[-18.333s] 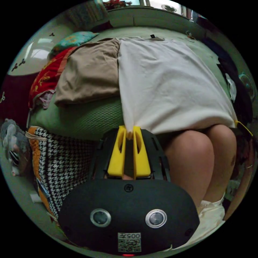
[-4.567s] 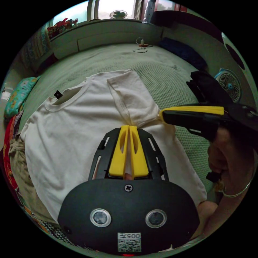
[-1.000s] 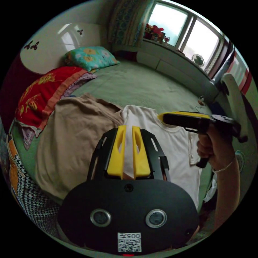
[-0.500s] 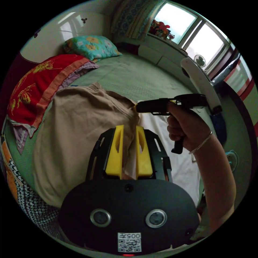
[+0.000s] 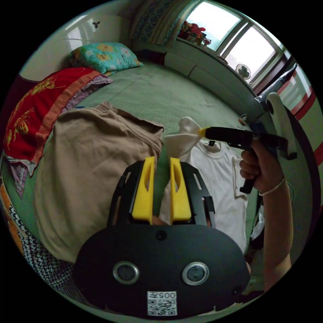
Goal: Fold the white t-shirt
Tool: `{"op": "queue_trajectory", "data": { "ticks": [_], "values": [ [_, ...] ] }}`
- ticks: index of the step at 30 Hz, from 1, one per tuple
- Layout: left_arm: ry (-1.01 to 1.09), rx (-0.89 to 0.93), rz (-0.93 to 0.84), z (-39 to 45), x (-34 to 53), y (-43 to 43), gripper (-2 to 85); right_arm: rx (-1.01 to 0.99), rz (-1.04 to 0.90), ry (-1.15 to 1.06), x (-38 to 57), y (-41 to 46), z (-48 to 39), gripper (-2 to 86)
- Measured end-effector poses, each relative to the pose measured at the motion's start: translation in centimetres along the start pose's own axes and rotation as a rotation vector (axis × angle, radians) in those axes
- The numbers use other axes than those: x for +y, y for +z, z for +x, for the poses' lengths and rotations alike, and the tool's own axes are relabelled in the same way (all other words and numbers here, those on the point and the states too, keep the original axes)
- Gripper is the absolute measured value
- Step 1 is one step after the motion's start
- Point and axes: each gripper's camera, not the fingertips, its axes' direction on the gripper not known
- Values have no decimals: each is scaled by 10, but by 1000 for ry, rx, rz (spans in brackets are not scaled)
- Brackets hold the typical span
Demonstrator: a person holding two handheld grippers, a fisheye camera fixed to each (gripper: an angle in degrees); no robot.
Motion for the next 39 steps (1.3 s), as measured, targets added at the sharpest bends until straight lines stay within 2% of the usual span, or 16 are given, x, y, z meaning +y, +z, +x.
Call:
{"op": "queue_trajectory", "data": {
  "ticks": [4,9,13,17,24,28,29,31,39],
  "values": [
    [11,-25,-26,-7,-6,-2,82,90,-11,102,1,5,26,-7],
    [31,-2,-44,-11,-15,-2,82,95,-85,202,1,19,49,35],
    [50,-15,-86,-14,-21,1,84,-21,8,92,-2,-4,28,97],
    [66,-1,-112,-18,-25,1,86,-44,-40,-3,-24,-6,-15,114],
    [40,17,-91,-32,-33,-6,86,236,-194,-75,-60,38,-67,109],
    [36,39,-98,-37,-38,-5,84,323,-274,-84,-65,62,-76,51],
    [39,38,-100,-38,-39,-5,84,329,-274,-82,-64,64,-77,9],
    [46,38,-102,-39,-41,-5,84,319,-257,-73,-63,58,-77,-6],
    [25,104,-81,-47,-47,-12,91,117,-50,-87,-45,-9,-72,-12]
  ]
}}
